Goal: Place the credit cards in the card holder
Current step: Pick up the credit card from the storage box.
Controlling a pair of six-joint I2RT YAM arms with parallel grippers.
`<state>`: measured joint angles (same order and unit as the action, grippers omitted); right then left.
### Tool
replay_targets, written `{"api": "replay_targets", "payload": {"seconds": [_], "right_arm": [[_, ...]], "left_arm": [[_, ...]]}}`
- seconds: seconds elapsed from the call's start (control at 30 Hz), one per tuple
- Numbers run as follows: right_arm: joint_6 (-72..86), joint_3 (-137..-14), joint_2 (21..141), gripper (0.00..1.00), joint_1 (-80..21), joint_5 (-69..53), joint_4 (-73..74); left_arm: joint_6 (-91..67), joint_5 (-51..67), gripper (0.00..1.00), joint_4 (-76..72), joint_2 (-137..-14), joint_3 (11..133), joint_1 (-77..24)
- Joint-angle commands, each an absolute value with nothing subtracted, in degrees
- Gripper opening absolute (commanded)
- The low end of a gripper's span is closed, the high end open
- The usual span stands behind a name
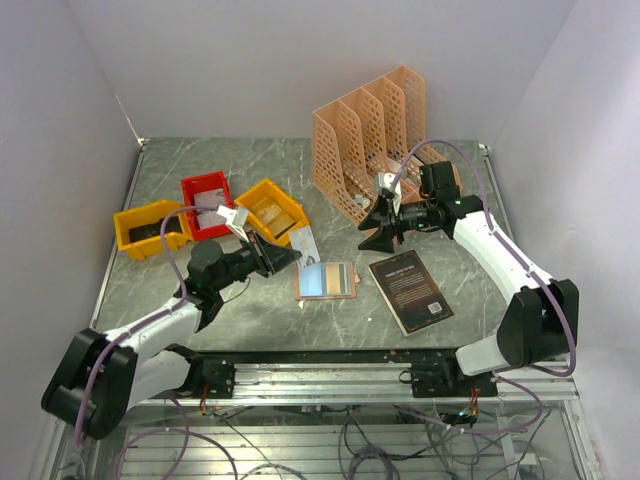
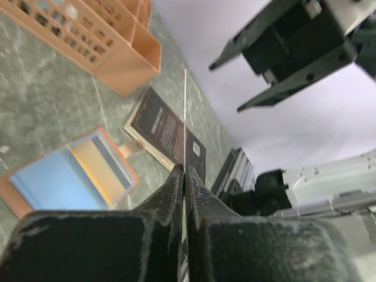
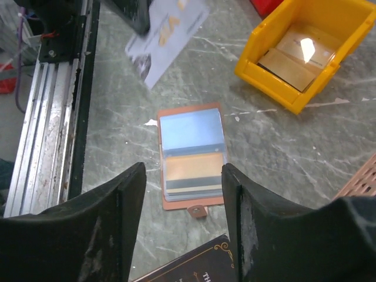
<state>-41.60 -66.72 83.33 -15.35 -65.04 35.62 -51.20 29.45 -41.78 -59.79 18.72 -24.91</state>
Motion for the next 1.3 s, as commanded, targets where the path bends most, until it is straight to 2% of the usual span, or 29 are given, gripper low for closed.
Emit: {"api": "replay_targets", "payload": {"seconds": [0.0, 0.1, 0.17, 0.23, 0.33, 0.5, 0.7, 0.87, 1.07, 1.17, 1.27], "right_arm": [[-37.86, -66.86, 82.91, 0.55, -15.21, -67.3, 31.38], [-35.75, -67.4, 84.04, 0.56, -15.21, -70.66, 31.82], [-31.69, -64.34, 83.17, 0.56, -15.22, -73.18, 26.87], [-26.18, -59.95, 81.64, 0.63, -15.29, -74.24, 19.3], [-22.44, -57.82, 81.73, 0.7, -15.24, -77.42, 16.1], [-14.22, -54.96, 83.43, 0.72, -15.46, -78.46, 8.87], [2.8, -51.33, 85.81, 0.68, -16.76, -79.85, -4.56], [4.42, -52.03, 86.37, 0.68, -16.99, -77.2, -4.05], [8.14, -54.25, 89.12, 0.68, -15.05, -74.64, -1.49], [11.67, -54.24, 90.02, 0.68, -14.73, -76.47, -3.31], [14.74, -53.22, 89.43, 0.68, -14.71, -77.69, -6.53]], "left_arm": [[-50.58, 35.09, 0.07, -56.66, -64.17, 17.24, -28.1], [-49.83, 38.25, 0.07, -59.13, -66.85, 17.57, -29.92], [-48.82, 40.36, 0.07, -59.34, -68.13, 18.35, -31.18], [-46.92, 41.45, 0.07, -58.21, -68.99, 19.42, -32.39], [-41.96, 40.04, 0.07, -50.19, -69.36, 22.21, -34.09], [-43.4, 38.4, 0.07, -51.62, -71.77, 24.83, -34.94], [-54.79, 32.44, 0.07, -55.59, -77.26, 26.23, -34.98], [-66.36, 26.97, 0.07, -52.97, -77.87, 27.83, -34.98], [-83.52, 18.85, 0.07, -41.78, -74.53, 28.63, -34.98], [-94.83, 15.41, 0.07, -36.92, -72.14, 27.25, -34.97], [-99.41, 15.03, 0.07, -29.35, -69.88, 28.56, -34.93]]}}
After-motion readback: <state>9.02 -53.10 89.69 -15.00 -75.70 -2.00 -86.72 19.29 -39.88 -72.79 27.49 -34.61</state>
